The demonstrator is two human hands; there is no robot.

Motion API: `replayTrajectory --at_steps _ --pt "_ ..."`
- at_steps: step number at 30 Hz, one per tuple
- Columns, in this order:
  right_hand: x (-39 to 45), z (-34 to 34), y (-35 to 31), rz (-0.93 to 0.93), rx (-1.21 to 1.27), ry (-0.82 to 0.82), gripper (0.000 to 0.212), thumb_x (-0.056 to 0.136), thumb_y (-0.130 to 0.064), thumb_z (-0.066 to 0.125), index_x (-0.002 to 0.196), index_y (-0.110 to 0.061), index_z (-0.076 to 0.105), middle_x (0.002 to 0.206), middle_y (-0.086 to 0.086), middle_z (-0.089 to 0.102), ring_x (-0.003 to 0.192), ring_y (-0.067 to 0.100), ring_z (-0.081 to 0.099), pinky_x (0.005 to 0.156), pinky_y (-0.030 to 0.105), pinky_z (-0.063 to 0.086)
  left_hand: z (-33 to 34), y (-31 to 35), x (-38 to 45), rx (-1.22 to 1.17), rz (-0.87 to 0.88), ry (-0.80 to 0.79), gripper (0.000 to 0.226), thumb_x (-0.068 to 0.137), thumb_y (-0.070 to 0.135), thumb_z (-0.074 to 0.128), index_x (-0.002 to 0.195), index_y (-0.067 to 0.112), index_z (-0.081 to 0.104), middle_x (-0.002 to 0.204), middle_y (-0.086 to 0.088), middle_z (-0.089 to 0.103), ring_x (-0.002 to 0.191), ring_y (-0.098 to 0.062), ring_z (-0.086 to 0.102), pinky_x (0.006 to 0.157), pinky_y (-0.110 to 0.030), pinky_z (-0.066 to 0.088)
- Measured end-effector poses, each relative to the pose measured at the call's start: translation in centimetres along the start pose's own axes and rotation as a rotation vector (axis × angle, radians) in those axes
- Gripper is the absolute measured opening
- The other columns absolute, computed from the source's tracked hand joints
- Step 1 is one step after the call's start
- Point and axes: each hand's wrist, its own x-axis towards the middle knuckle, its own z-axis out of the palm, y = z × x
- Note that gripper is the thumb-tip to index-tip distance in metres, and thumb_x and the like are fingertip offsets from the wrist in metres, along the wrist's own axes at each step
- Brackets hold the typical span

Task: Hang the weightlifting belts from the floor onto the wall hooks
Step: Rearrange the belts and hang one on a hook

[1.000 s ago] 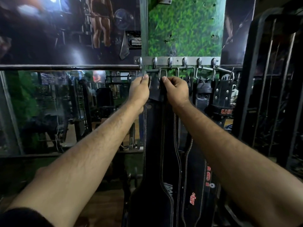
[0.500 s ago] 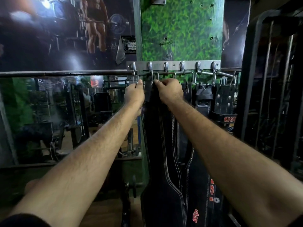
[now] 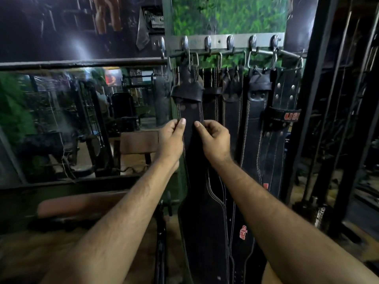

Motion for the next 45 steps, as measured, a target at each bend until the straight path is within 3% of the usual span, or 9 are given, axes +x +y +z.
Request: replayTrajectory --at_steps 5,9,13,16,18,23,32,38,45 --pt "-3.2 -0.7 2.9 0.085 -0.033 -0.121 0.041 0.093 -0.025 0.072 0.06 -0.028 0.049 0.047 -0.017 0.048 0.046 0.0 0.04 0.047 0.021 0.034 -1.4 -3.8 -2.0 0.121 -0.024 -0.025 0.034 0.095 0.034 0.062 0.071 0.015 0.049 0.07 -0.006 0.047 0.068 -0.018 0.044 0.065 -0.036 0.041" --pt "-8.5 -2.0 8.7 0.199 -0.059 -0.242 0.035 0.093 -0.029 0.072 0.064 -0.024 0.052 0.056 -0.01 0.045 0.054 0.008 0.038 0.049 0.031 0.033 -3.7 -9.8 -6.4 0.245 -0.083 -0.121 0.042 0.09 0.046 0.063 0.069 0.02 0.039 0.065 -0.003 0.033 0.061 -0.018 0.033 0.059 -0.039 0.031" --pt "-14.3 -2.7 13.6 0.337 -0.094 -0.248 0.022 0.087 -0.045 0.074 0.083 -0.024 0.067 0.076 -0.001 0.07 0.069 0.015 0.063 0.067 0.045 0.057 -7.2 -16.0 -9.7 0.403 -0.144 -0.182 0.068 0.083 0.07 0.061 0.076 0.003 0.049 0.066 -0.022 0.051 0.061 -0.023 0.048 0.054 -0.054 0.046" --pt "-15.1 -3.1 15.0 0.376 -0.031 -0.204 0.02 0.088 -0.028 0.077 0.093 -0.011 0.068 0.091 0.009 0.075 0.084 0.018 0.07 0.081 0.047 0.06 -8.4 -18.5 -9.7 0.423 -0.291 -0.183 0.079 0.073 0.078 0.067 0.108 0.007 0.065 0.103 -0.008 0.073 0.095 -0.02 0.069 0.08 -0.048 0.059" --pt "-15.9 -3.2 15.7 0.433 0.005 -0.177 0.026 0.086 -0.027 0.079 0.096 -0.006 0.067 0.095 0.009 0.076 0.09 0.023 0.073 0.085 0.047 0.061 -8.9 -19.2 -10.4 0.386 -0.394 -0.146 0.082 0.072 0.071 0.075 0.127 0.011 0.063 0.126 -0.006 0.07 0.118 -0.021 0.066 0.099 -0.045 0.055" --pt "-18.8 -3.6 17.9 0.528 0.085 -0.127 0.034 0.085 -0.024 0.081 0.11 -0.004 0.069 0.108 0.01 0.077 0.103 0.026 0.074 0.093 0.047 0.059 -9.2 -20.2 -14.6 0.118 -0.469 -0.131 0.017 0.088 0.02 0.076 0.105 0.022 0.074 0.102 0.004 0.079 0.101 -0.014 0.074 0.086 -0.031 0.058" --pt "-22.7 -3.4 20.8 0.629 0.101 -0.106 0.027 0.087 -0.018 0.079 0.11 -0.007 0.071 0.108 0.008 0.077 0.102 0.021 0.075 0.092 0.039 0.06 -10.5 -23.9 -17.5 0.086 -0.583 -0.171 0.013 0.086 0.02 0.078 0.097 0.025 0.076 0.099 0.005 0.079 0.098 -0.014 0.075 0.085 -0.03 0.058" --pt "-24.2 -2.4 23.0 0.668 0.066 -0.096 0.038 0.081 -0.029 0.083 0.112 -0.01 0.073 0.11 0.006 0.077 0.105 0.022 0.074 0.095 0.044 0.059 -11.7 -26.6 -18.3 0.171 -0.613 -0.191 0.016 0.083 0.02 0.08 0.093 0.03 0.074 0.085 0.021 0.077 0.089 -0.001 0.074 0.072 -0.015 0.055" --pt "-29.1 -3.2 26.5 0.789 -0.014 -0.054 0.034 0.078 -0.024 0.086 0.107 -0.011 0.075 0.106 0.002 0.077 0.101 0.015 0.074 0.088 0.03 0.058 -12.3 -31.4 -21.8 0.184 -0.692 -0.217 0.028 0.081 0.018 0.082 0.105 0.026 0.072 0.092 0.017 0.075 0.093 0.0 0.073 0.078 -0.017 0.056"
